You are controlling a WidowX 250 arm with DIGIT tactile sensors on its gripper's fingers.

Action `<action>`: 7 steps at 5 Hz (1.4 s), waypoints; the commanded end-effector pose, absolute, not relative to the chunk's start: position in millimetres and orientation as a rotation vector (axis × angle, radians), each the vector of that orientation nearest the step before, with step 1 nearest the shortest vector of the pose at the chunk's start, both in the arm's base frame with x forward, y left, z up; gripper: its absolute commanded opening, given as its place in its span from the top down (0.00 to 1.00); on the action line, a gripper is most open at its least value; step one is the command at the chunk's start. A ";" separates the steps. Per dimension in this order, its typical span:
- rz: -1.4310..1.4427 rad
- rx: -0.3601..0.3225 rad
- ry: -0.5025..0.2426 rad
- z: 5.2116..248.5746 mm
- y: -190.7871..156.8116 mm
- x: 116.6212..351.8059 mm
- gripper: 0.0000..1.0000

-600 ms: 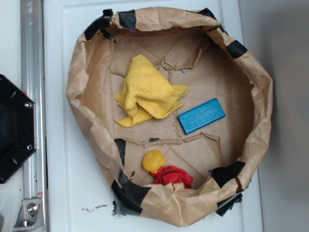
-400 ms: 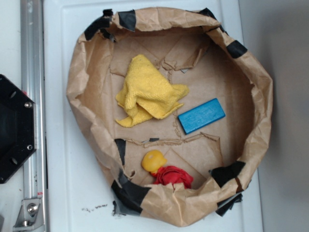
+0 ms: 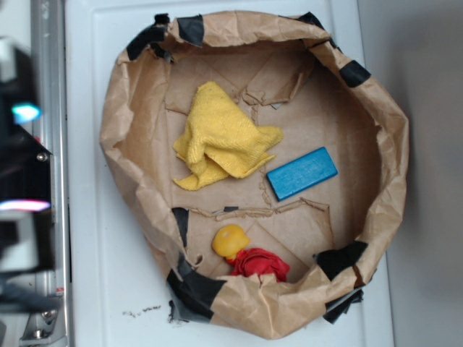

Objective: Grab the yellow cloth.

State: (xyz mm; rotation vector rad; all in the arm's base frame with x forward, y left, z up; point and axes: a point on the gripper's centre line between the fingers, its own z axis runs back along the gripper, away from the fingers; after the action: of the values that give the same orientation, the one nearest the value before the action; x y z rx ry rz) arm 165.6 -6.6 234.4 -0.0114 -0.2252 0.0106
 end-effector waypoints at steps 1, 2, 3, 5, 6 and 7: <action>-0.058 -0.058 -0.157 174.7 17.7 239.0 0.00; -0.076 -0.031 -0.087 132.9 29.6 238.9 0.00; -0.070 -0.016 -0.007 97.7 37.3 233.0 0.00; -0.212 -0.002 -0.176 31.7 29.1 247.0 0.00; -0.202 -0.003 -0.201 19.5 34.4 261.1 1.00; -0.190 0.023 -0.202 33.1 35.8 269.8 1.00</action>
State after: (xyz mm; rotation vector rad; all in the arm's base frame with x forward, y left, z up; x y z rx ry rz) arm 259.0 33.5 26.7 0.0034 -0.1519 -0.1912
